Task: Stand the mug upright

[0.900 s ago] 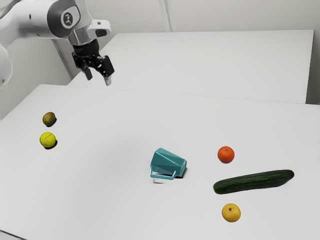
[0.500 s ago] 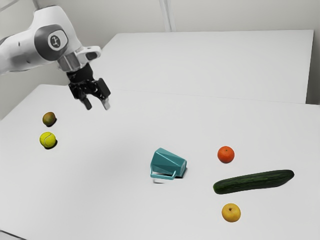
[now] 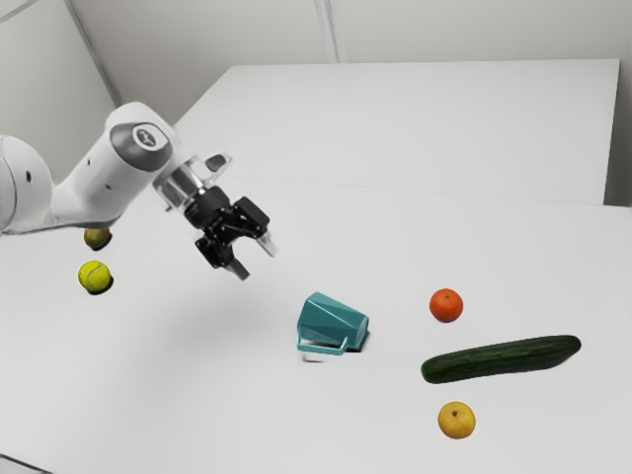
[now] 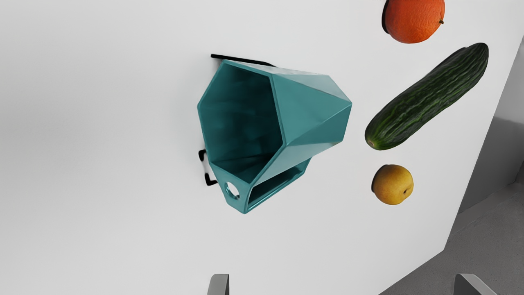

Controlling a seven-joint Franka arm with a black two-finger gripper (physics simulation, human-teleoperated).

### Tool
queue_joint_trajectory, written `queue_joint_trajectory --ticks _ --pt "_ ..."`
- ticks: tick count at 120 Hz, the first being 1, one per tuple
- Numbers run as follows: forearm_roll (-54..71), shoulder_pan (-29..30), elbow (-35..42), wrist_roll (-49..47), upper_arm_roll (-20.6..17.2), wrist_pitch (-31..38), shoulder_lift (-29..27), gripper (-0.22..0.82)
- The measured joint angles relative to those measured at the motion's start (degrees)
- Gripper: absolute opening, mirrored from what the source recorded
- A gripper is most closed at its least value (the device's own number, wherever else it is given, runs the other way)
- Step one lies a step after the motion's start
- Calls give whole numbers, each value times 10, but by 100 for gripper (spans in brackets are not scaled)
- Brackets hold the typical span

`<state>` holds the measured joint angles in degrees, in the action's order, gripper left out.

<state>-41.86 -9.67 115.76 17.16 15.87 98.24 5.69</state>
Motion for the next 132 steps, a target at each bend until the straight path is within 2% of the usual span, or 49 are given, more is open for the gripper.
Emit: queue_joint_trajectory --ticks 7,19,54,97,116,132 --pt "-28 -24 11 12 28 9 10 60" --pt "-76 -36 21 33 41 21 28 60" --pt "-168 -56 23 100 43 39 89 60" --pt "-203 -78 23 153 41 42 118 57" --pt "-210 -85 23 164 39 42 123 46" --pt "-216 -90 23 167 38 43 127 27"
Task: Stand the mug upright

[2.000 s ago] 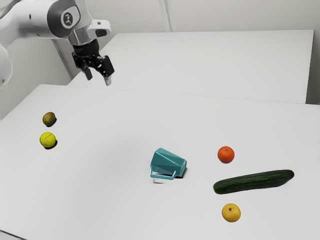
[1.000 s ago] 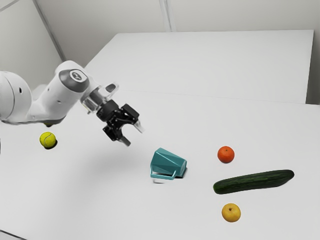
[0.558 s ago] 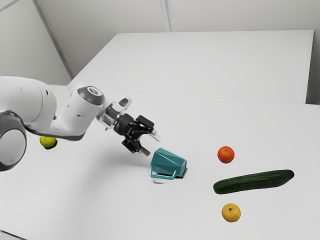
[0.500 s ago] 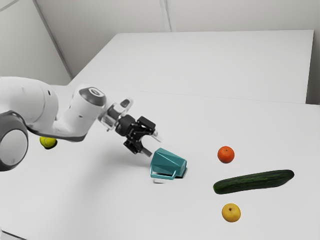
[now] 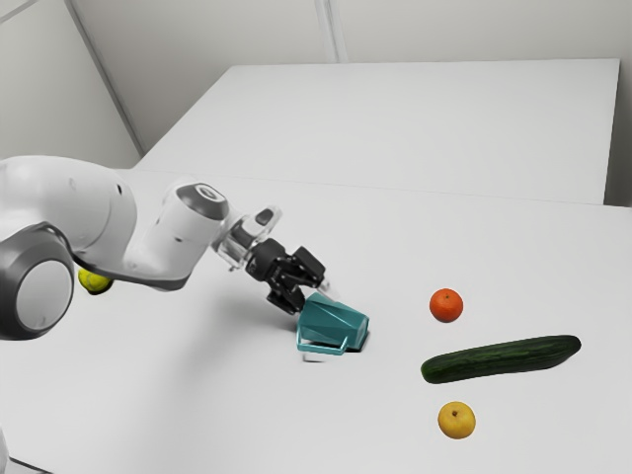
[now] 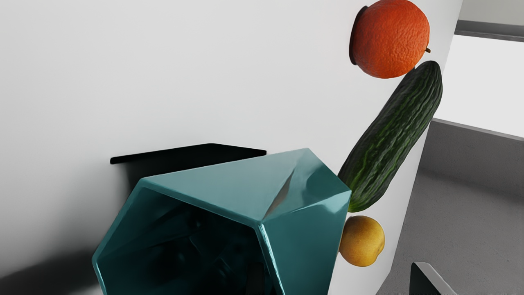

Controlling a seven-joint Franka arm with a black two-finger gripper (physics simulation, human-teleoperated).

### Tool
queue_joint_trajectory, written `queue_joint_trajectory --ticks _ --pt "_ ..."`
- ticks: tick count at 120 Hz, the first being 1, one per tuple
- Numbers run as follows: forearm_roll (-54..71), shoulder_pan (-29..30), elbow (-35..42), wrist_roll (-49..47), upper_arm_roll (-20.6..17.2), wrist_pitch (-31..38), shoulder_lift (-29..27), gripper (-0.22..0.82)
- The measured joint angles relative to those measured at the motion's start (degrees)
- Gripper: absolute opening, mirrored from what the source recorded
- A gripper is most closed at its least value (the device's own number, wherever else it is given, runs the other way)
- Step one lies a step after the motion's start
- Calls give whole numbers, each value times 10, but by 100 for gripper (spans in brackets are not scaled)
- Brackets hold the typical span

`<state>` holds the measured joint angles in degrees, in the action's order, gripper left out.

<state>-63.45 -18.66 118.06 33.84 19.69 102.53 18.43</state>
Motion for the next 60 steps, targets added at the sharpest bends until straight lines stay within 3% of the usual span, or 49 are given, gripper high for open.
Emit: queue_joint_trajectory --ticks 26,60 --pt "-4 -3 -2 -2 -1 0 -5 -4" --pt "-5 -10 -7 -6 -1 3 -7 -15"
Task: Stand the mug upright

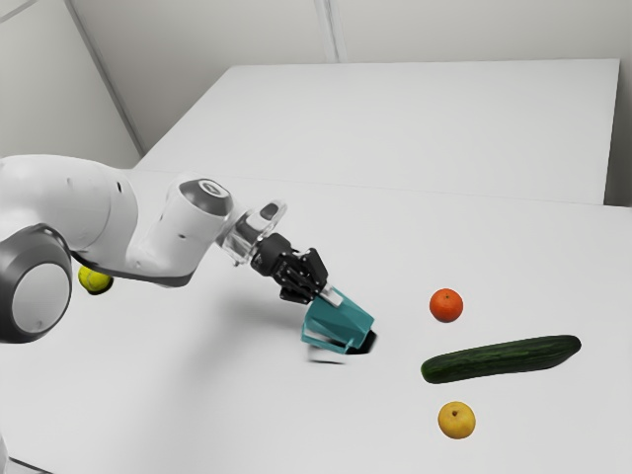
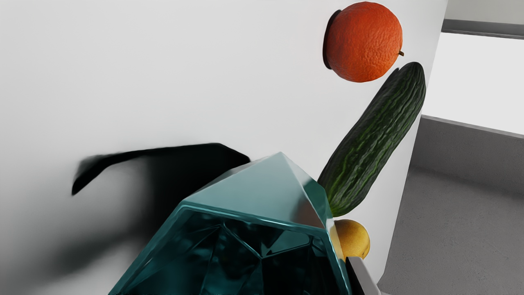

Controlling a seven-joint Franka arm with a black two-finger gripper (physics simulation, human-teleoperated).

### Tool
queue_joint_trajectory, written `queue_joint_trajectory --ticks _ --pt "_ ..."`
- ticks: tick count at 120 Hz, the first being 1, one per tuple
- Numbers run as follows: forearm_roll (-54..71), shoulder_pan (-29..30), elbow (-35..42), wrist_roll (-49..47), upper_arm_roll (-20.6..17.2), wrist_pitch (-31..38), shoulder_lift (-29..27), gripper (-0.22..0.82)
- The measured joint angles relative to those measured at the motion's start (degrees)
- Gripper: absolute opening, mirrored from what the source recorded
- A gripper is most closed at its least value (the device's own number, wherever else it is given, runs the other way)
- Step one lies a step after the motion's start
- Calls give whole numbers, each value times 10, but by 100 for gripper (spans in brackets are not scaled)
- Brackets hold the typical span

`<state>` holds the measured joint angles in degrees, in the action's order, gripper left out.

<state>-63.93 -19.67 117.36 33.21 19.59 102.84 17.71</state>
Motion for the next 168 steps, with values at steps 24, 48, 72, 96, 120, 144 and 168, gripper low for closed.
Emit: queue_joint_trajectory --ticks 24,48,72,96,120,144,168 --pt "4 -1 1 -4 0 2 -14 -17" --pt "36 -14 6 -8 0 19 -53 -18" --pt "209 -31 20 -16 -21 83 -127 -18" --pt "466 -48 34 -46 -56 151 -177 -18" --pt "693 -80 32 -118 -69 180 -154 -18" --pt "754 -83 28 -189 -86 198 -132 -18" --pt "760 -79 28 -244 -88 218 -111 -18"
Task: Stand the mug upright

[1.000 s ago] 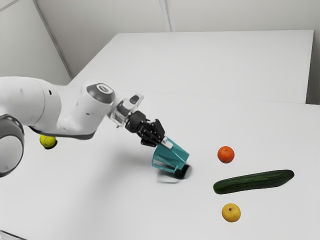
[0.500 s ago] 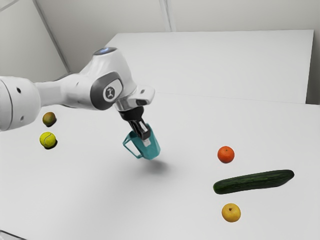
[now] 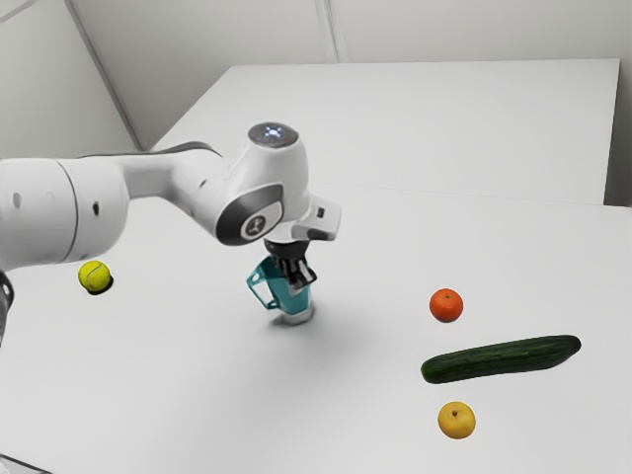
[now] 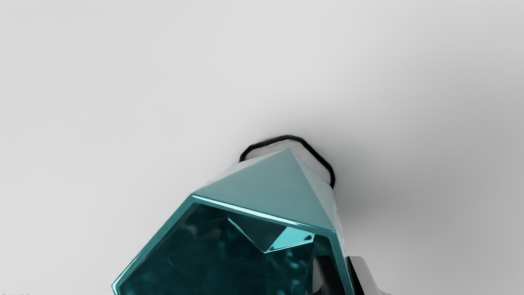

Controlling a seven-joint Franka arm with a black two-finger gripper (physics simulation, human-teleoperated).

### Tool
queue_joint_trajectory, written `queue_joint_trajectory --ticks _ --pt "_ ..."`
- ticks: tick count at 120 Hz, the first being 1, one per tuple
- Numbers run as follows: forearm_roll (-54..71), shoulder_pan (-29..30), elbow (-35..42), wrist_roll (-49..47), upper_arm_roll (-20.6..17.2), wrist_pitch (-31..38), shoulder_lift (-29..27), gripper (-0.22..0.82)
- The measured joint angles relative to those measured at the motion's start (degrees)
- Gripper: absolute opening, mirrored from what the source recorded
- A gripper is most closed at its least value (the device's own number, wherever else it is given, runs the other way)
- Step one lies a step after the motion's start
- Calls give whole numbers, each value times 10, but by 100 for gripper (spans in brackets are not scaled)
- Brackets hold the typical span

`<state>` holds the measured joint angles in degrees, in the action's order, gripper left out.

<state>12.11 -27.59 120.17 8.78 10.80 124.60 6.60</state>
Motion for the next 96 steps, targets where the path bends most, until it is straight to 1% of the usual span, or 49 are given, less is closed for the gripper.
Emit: queue_joint_trajectory --ticks 65,73,77,89,96 --pt "-30 0 4 -98 0 16 19 -17" --pt "-35 0 4 -105 0 16 20 -13" --pt "-37 0 4 -107 0 16 21 -9" --pt "-41 0 4 -115 -1 15 15 14" --pt "-42 1 3 -119 -5 12 1 25"
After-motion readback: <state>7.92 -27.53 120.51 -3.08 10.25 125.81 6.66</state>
